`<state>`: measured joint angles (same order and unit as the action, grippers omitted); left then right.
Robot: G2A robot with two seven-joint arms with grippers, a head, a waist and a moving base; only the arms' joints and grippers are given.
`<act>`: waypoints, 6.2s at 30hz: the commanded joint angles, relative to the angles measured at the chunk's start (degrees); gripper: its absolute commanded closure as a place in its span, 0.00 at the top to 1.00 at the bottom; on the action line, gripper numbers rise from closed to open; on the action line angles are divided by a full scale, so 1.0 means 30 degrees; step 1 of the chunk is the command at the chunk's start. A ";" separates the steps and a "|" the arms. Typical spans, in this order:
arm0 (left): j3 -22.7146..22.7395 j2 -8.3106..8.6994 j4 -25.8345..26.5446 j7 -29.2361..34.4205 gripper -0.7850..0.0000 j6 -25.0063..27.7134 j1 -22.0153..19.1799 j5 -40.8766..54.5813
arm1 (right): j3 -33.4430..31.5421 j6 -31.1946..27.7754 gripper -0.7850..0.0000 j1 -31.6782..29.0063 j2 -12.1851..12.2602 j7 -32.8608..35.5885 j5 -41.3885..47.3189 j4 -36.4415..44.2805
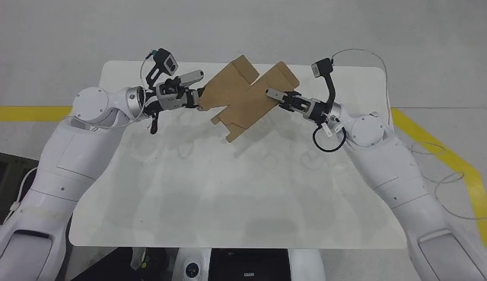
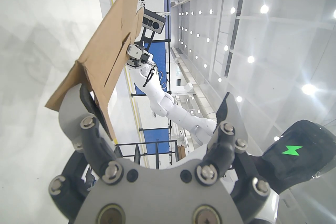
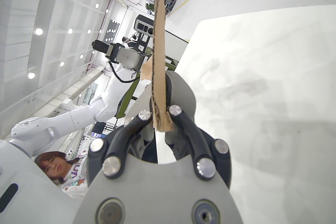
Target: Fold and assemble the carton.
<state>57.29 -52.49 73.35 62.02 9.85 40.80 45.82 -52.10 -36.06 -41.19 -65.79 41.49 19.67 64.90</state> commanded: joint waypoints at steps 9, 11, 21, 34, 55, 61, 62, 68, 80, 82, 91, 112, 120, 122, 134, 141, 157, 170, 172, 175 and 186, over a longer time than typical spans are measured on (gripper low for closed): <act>0.0219 -0.0194 -0.0112 -0.0428 0.78 0.0188 0.0190 -0.0884 | -0.0214 -0.0075 0.00 -0.0049 -0.0156 0.0267 -0.0160 -0.0010; 0.0256 -0.0224 -0.0151 -0.0447 0.66 0.0279 0.0228 -0.1140 | -0.0262 -0.0101 0.00 -0.0054 -0.0185 0.0300 -0.0215 -0.0028; 0.0379 -0.0341 -0.0059 -0.0860 0.59 0.0849 0.0485 -0.2955 | -0.0538 -0.0059 0.00 -0.0128 -0.0297 0.0407 -0.0534 -0.0154; 0.0503 -0.0387 0.0710 -0.1659 0.42 0.0864 0.0941 -0.5845 | -0.1016 0.0240 0.00 -0.0367 -0.0345 0.0421 -0.1121 0.0136; 0.0639 -0.0703 0.0426 -0.1200 0.00 -0.0004 0.0962 -0.6072 | -0.1444 0.0367 0.42 -0.0612 -0.0519 0.0592 -0.1382 0.0444; 0.0988 -0.0738 0.0346 -0.0817 0.00 -0.0006 0.0870 -0.5739 | -0.2028 0.0184 1.00 -0.0704 -0.0415 0.0752 -0.1519 0.0260; 0.1100 -0.0730 0.0348 -0.0764 0.00 0.0049 0.0865 -0.5683 | -0.2243 0.0167 1.00 -0.0723 -0.0353 0.0738 -0.1743 0.0224; 0.1945 -0.0605 0.0648 -0.0423 0.00 0.0810 0.1074 -0.5638 | -0.4002 -0.0020 1.00 -0.1026 0.0213 0.1042 -0.3336 0.0910; 0.2454 -0.0372 0.2272 0.1639 0.00 0.2775 0.2012 -0.6979 | -0.2804 -0.0966 0.42 0.0413 0.0228 0.7946 0.0531 0.1834; 0.2491 -0.0362 0.2417 0.1918 0.00 0.2998 0.2098 -0.6936 | -0.2160 -0.0607 0.37 0.0826 0.0157 0.8307 0.1013 0.1853; 0.2581 -0.0305 0.3345 0.3338 0.00 0.4565 0.2687 -0.6773 | 0.0302 0.0210 0.35 0.2192 -0.0008 0.9126 0.3251 0.1118; 0.3035 -0.0189 0.4106 0.4322 0.00 0.4932 0.3235 -0.6254 | 0.3856 0.0492 0.31 0.4867 -0.0294 0.9409 0.4040 -0.1306; 0.3067 -0.0186 0.4226 0.4363 0.00 0.4905 0.3338 -0.6218 | 0.4971 0.0477 0.29 0.5459 -0.0493 0.9394 0.4918 -0.1884; 0.3081 -0.0181 0.4275 0.4394 0.00 0.4917 0.3374 -0.6218 | 0.5232 0.0464 0.29 0.5542 -0.0562 0.9381 0.5238 -0.1997; 0.3177 -0.0165 0.4359 0.4434 0.00 0.5012 0.3528 -0.6233 | 0.6478 0.0530 0.22 0.5975 -0.1034 0.9450 0.7017 -0.2150; 0.3292 -0.0136 0.4458 0.4508 0.00 0.4948 0.3651 -0.6176 | 0.6879 0.0823 0.20 0.6200 -0.1252 0.9744 0.7663 -0.2200; 0.3424 -0.0112 0.4531 0.4345 1.00 0.4747 0.3783 -0.6278 | 0.6962 0.0849 0.00 0.6273 -0.1474 0.9769 0.8077 -0.2651; 0.3664 -0.0114 0.4319 0.4768 1.00 0.4007 0.3662 -0.4932 | 0.6825 -0.0585 0.00 0.6228 -0.1309 0.8331 0.6197 -0.3249; 0.3678 -0.0122 0.4227 0.4929 1.00 0.3780 0.3603 -0.4593 | 0.6849 -0.0796 0.00 0.6185 -0.1312 0.8119 0.5990 -0.3321; 0.3686 -0.0137 0.4094 0.5059 1.00 0.3574 0.3530 -0.4293 | 0.6846 -0.1131 0.00 0.6113 -0.1339 0.7783 0.5805 -0.3476; 0.3915 -0.0183 0.3919 0.5923 1.00 0.2841 0.3294 -0.2622 | 0.6797 -0.1855 0.00 0.5981 -0.1666 0.7056 0.4991 -0.3846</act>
<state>68.93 -53.04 85.01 79.53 18.41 50.69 37.63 -31.73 -41.63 -23.30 -70.66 62.66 34.82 53.47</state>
